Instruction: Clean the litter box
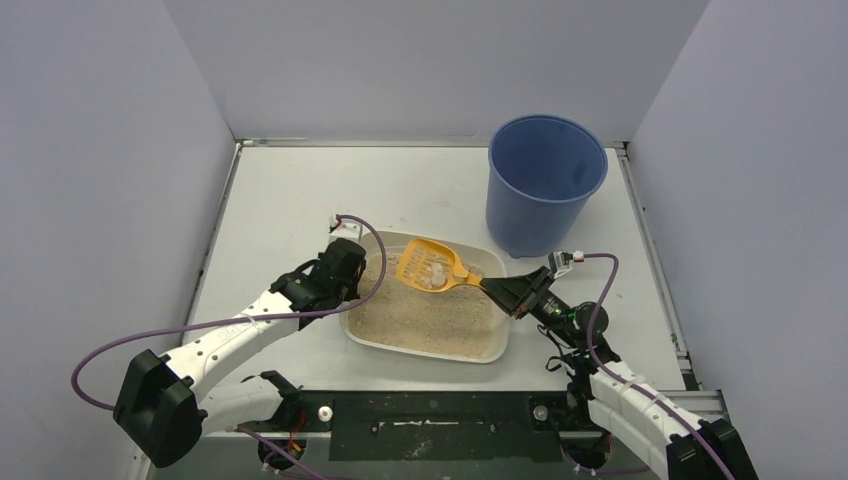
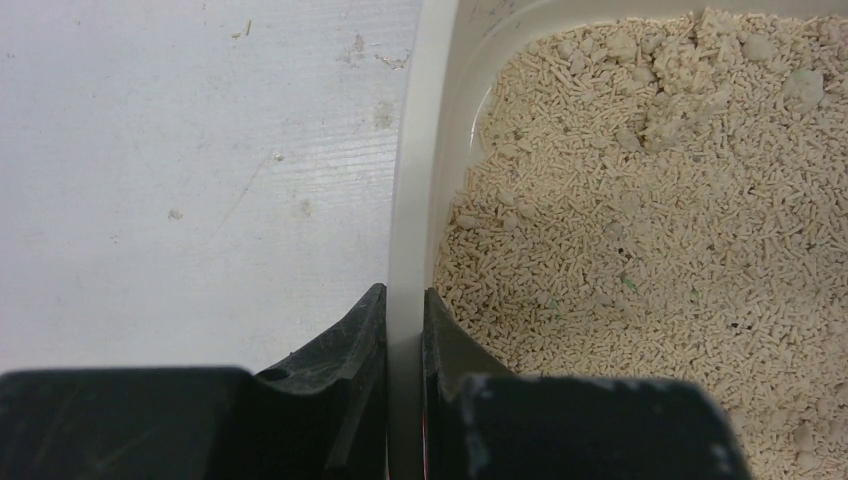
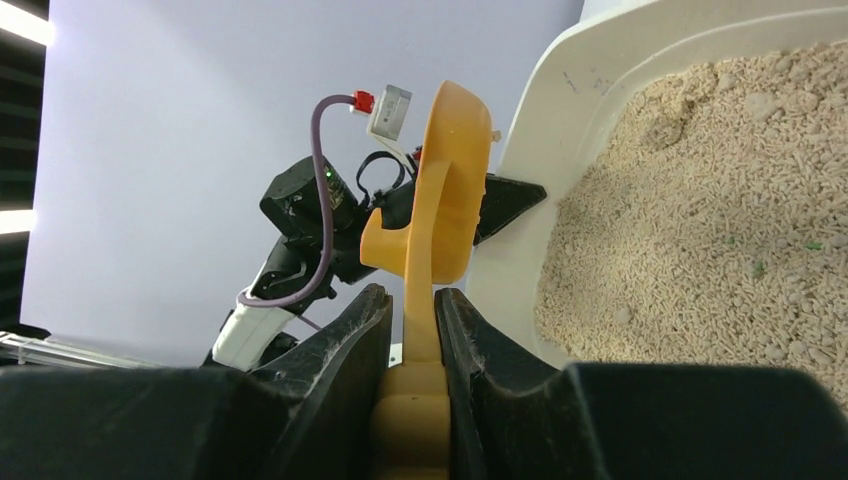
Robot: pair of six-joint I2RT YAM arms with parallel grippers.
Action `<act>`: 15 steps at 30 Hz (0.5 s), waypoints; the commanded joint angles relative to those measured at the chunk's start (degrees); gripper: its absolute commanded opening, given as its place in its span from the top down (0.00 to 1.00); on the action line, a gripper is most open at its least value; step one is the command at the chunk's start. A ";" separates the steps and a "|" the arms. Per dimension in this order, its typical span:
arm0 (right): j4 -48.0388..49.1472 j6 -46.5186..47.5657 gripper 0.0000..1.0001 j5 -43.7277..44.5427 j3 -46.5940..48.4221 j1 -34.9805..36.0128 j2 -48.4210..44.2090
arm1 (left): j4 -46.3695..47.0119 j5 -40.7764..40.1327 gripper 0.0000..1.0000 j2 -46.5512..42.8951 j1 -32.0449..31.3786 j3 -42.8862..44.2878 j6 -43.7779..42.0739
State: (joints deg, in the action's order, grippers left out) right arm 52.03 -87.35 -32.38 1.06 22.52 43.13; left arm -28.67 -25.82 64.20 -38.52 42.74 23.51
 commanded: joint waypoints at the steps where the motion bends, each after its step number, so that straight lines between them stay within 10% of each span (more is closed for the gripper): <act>1: -2.29 3.22 1.00 0.42 5.70 -0.33 -2.41 | 4.38 -0.51 1.00 -2.01 0.29 1.44 -0.22; 15: -22.09 11.72 1.00 11.71 24.36 -3.09 -6.23 | 4.23 1.72 1.00 -2.62 0.24 1.56 -0.30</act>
State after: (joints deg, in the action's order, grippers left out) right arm 34.74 -79.99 -26.98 17.78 20.16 36.97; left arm -28.67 -25.28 64.16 -38.50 42.74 23.35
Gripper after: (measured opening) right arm 0.215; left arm 0.106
